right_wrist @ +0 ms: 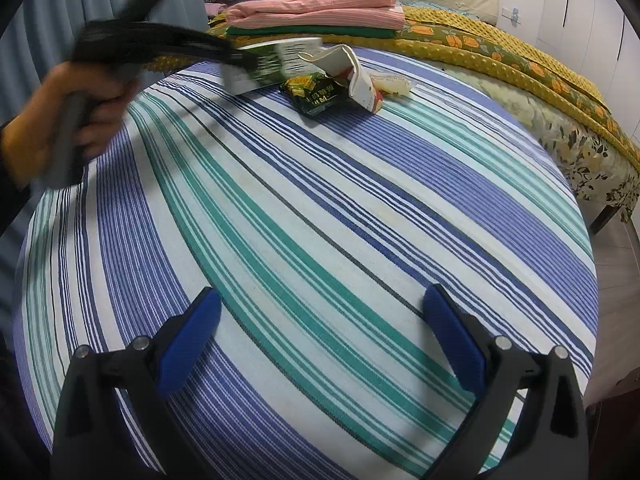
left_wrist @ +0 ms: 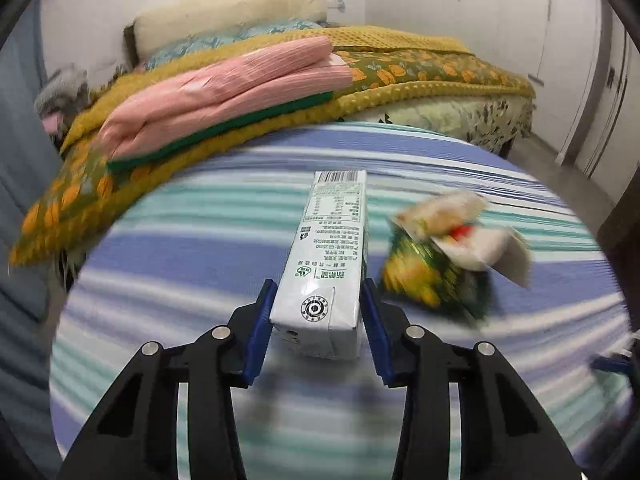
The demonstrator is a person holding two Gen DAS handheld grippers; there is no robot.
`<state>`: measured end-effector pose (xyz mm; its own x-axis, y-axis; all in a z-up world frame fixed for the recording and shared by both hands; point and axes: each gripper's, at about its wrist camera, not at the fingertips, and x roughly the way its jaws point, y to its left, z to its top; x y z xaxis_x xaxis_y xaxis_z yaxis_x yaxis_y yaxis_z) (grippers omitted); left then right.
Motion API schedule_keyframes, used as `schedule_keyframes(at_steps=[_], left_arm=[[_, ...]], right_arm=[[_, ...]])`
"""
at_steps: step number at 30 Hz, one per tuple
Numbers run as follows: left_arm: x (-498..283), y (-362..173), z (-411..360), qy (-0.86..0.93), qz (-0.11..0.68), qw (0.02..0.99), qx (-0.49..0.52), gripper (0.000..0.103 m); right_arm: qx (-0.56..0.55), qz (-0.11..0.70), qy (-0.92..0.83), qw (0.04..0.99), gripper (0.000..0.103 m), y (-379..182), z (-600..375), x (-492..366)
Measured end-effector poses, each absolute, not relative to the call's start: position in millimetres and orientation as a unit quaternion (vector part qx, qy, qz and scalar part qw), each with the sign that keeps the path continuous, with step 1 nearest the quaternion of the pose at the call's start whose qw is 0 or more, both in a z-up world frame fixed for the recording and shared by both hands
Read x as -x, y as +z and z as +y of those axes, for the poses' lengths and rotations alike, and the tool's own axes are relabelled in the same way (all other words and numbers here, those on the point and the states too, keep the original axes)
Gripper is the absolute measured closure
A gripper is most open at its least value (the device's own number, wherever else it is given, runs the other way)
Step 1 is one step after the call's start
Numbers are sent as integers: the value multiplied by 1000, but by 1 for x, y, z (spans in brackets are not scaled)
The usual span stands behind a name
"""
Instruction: Collect trash
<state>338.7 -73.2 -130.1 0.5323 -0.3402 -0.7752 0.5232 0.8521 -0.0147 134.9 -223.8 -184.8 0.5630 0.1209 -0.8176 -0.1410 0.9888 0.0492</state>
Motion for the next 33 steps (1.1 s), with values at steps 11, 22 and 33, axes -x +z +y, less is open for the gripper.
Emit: schedule_keyframes(at_steps=[11, 22, 33], left_arm=[[-290, -133, 55, -209, 483, 848, 63, 43], [-296, -136, 37, -217, 445, 869, 1, 5], [-304, -164, -4, -189, 446, 869, -102, 49]], right_arm=[[11, 461, 74, 884, 5, -185, -224, -135], [11, 461, 74, 884, 5, -185, -224, -135], [11, 461, 74, 884, 5, -186, -225, -135]])
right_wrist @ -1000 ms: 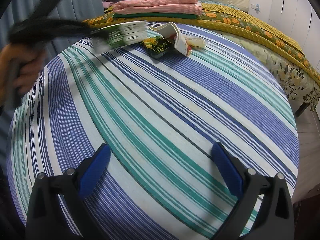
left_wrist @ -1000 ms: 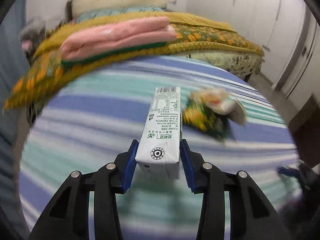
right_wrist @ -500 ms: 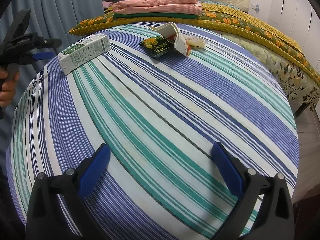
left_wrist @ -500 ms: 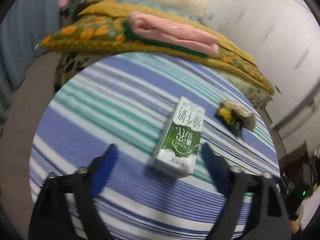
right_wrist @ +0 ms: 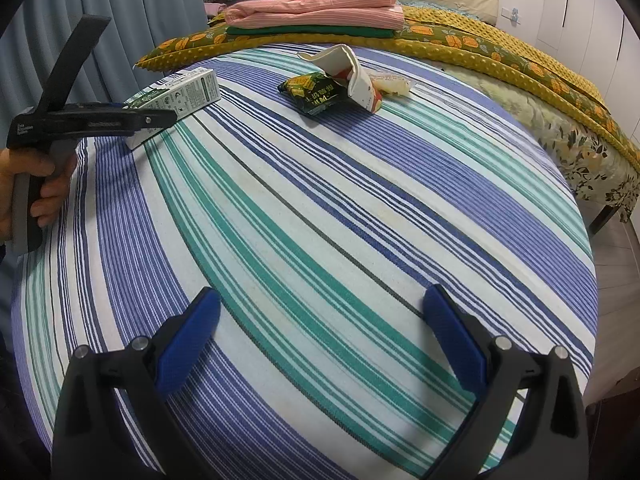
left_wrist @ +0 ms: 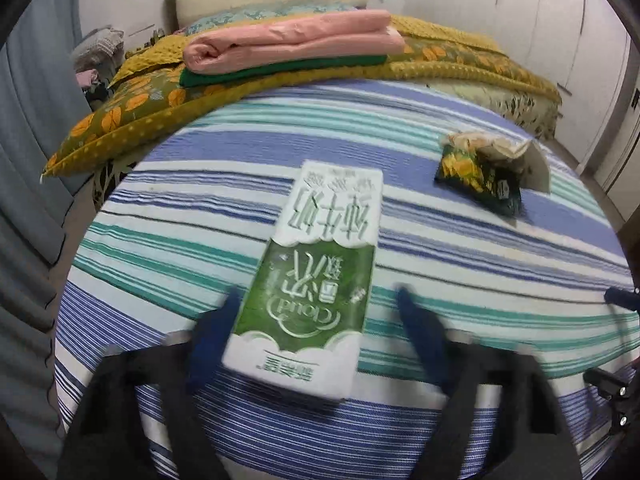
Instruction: Collect trash
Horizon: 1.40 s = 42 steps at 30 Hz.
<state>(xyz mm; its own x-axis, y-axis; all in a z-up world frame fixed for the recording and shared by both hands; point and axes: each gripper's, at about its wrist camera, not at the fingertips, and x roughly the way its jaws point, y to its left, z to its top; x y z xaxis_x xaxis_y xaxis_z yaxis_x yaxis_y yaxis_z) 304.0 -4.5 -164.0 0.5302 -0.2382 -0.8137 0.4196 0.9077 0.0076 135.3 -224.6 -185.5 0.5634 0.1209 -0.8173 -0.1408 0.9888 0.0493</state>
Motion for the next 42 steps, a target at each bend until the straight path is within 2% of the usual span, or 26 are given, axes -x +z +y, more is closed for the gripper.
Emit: schedule_keyframes(at_steps=[2, 9, 12, 14, 16, 20, 27, 32, 35, 39, 40, 41, 42], left_arm=[[-298, -164, -2, -182, 446, 871, -99, 53], [-246, -163, 5, -161, 464, 869, -62, 51], [-232, -165, 3, -158, 460, 871, -68, 25], [-228, -168, 2, -157, 455, 873, -75, 21], [-228, -170, 2, -145, 451, 876, -85, 12], [-233, -172, 4, -142, 458, 874, -77, 5], [-234, -172, 5, -142, 459, 873, -77, 5], [-234, -173, 5, -143, 460, 873, -75, 5], [-234, -173, 5, -143, 460, 873, -75, 5], [-234, -173, 6, -143, 460, 873, -75, 5], [-234, -173, 6, -143, 460, 873, -75, 5], [-234, -173, 6, -143, 460, 873, -75, 5], [-234, -173, 6, -143, 460, 873, -75, 5]], right_arm=[[11, 461, 74, 884, 5, -185, -224, -135], [11, 461, 74, 884, 5, -185, -224, -135], [11, 461, 74, 884, 5, -185, -225, -135], [11, 461, 74, 884, 5, -185, -225, -136], [10, 461, 74, 884, 5, -185, -225, -136], [8, 461, 76, 884, 5, -186, -227, -136], [-54, 438, 74, 894, 5, -148, -244, -173], [-207, 424, 45, 881, 5, -111, -273, -248], [-273, 482, 17, 832, 5, -125, -283, -303], [-304, 540, 2, 785, 6, -154, -283, -329], [-311, 551, 5, 774, 9, -161, -283, -330], [-322, 556, 9, 766, 39, -167, -285, -329], [-326, 553, 3, 766, 48, -167, -288, -325]])
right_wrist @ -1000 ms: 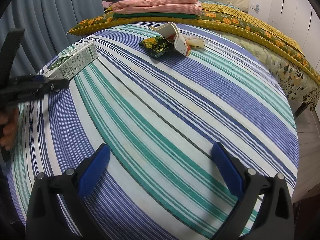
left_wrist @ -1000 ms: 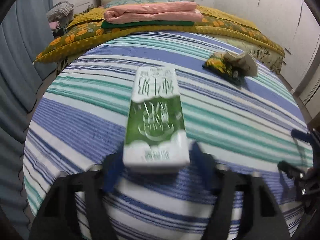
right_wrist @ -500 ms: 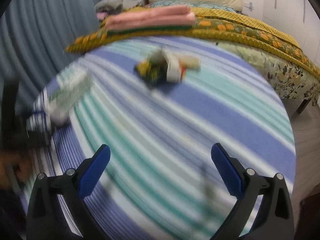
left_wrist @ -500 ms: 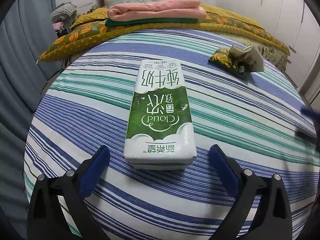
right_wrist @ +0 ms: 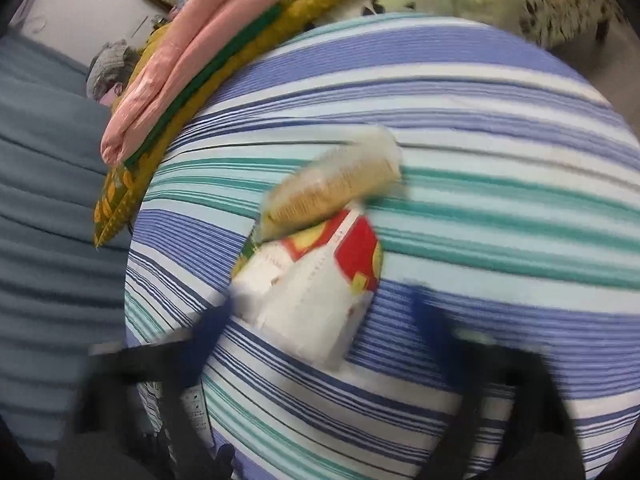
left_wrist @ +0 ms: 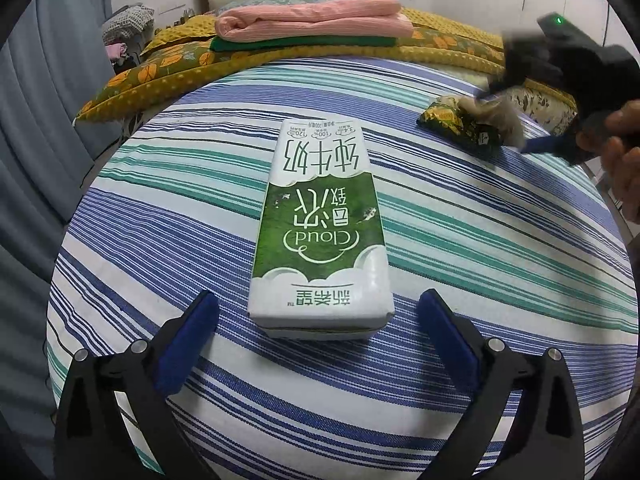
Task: Collect trash
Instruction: 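Grasp the red-white paper cup with the right tool while the left tool holds the carton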
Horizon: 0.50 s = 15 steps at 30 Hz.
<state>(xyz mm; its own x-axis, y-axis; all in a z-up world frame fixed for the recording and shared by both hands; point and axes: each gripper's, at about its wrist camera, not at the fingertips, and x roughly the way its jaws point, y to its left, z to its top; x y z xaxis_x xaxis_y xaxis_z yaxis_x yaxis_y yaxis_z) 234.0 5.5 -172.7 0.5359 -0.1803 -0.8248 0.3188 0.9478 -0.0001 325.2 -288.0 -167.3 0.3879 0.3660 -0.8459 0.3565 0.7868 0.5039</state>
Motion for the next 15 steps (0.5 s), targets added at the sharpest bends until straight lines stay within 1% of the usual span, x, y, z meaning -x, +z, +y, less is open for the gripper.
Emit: schedule_keyframes(at_steps=[1, 2, 10, 14, 15], left_arm=[[-234, -173, 6, -143, 460, 873, -75, 5], [-234, -173, 5, -143, 460, 873, -75, 5], [-234, -173, 6, -143, 460, 873, -75, 5], [-234, -173, 6, -143, 460, 873, -75, 5], [-234, -173, 6, -143, 460, 873, -75, 5]], right_arm=[[-324, 548, -2, 771, 54, -165, -290, -322], [-311, 543, -1, 780, 62, -162, -292, -316], [-197, 547, 51, 812, 62, -148, -291, -260], [-96, 559, 91, 818, 62, -140, -269, -224], [-71, 559, 95, 821, 60, -141, -263, -213]])
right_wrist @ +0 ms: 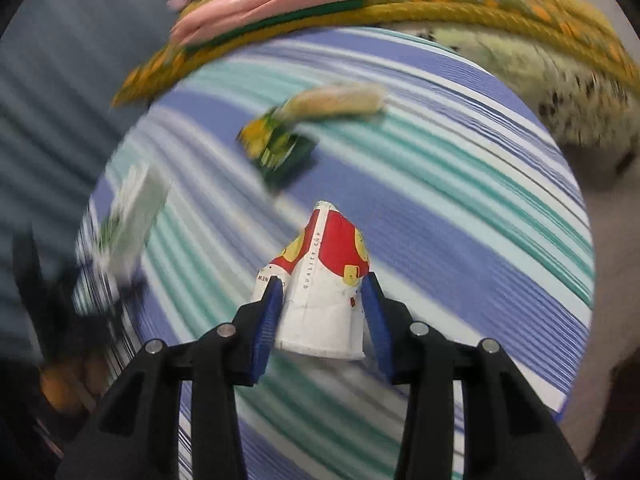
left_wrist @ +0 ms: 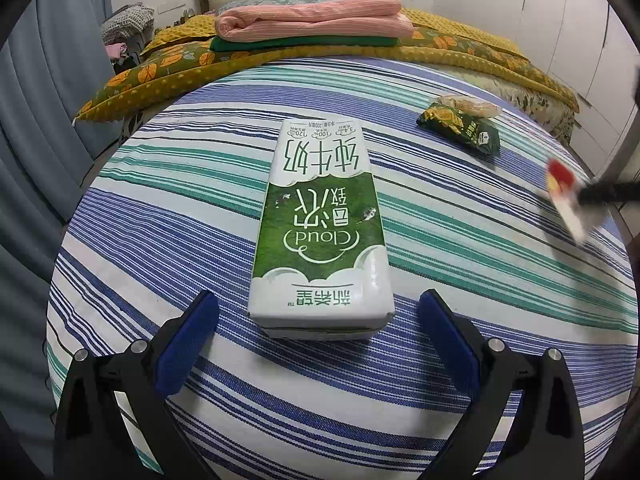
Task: Collect trash
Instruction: 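Grasp the red-white paper cup with the right tool while the left tool holds the carton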
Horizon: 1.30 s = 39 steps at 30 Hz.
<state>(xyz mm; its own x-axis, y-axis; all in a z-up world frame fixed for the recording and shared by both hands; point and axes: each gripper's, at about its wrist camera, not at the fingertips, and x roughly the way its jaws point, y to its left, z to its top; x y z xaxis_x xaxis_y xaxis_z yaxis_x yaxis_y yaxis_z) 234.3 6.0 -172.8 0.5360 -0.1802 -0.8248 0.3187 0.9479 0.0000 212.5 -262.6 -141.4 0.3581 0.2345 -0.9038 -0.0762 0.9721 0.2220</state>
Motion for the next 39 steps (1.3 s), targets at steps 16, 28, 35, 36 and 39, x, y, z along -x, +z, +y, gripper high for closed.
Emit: schedule_keyframes(at_steps=[16, 28, 35, 36, 39], left_arm=[[-234, -173, 6, -143, 460, 873, -75, 5], [-234, -173, 5, -143, 460, 873, -75, 4], [-236, -173, 5, -135, 458, 875, -77, 4], [-237, -172, 5, -133, 457, 876, -78, 4], [-241, -170, 2, -128, 448, 881, -89, 4]], right_arm=[[-10, 464, 39, 885, 4, -184, -231, -151], [-8, 465, 36, 885, 4, -185, -229, -153], [-14, 463, 38, 886, 4, -184, -230, -152], [-26, 460, 41, 886, 4, -182, -233, -151], [-74, 463, 50, 882, 5, -177, -242, -151]])
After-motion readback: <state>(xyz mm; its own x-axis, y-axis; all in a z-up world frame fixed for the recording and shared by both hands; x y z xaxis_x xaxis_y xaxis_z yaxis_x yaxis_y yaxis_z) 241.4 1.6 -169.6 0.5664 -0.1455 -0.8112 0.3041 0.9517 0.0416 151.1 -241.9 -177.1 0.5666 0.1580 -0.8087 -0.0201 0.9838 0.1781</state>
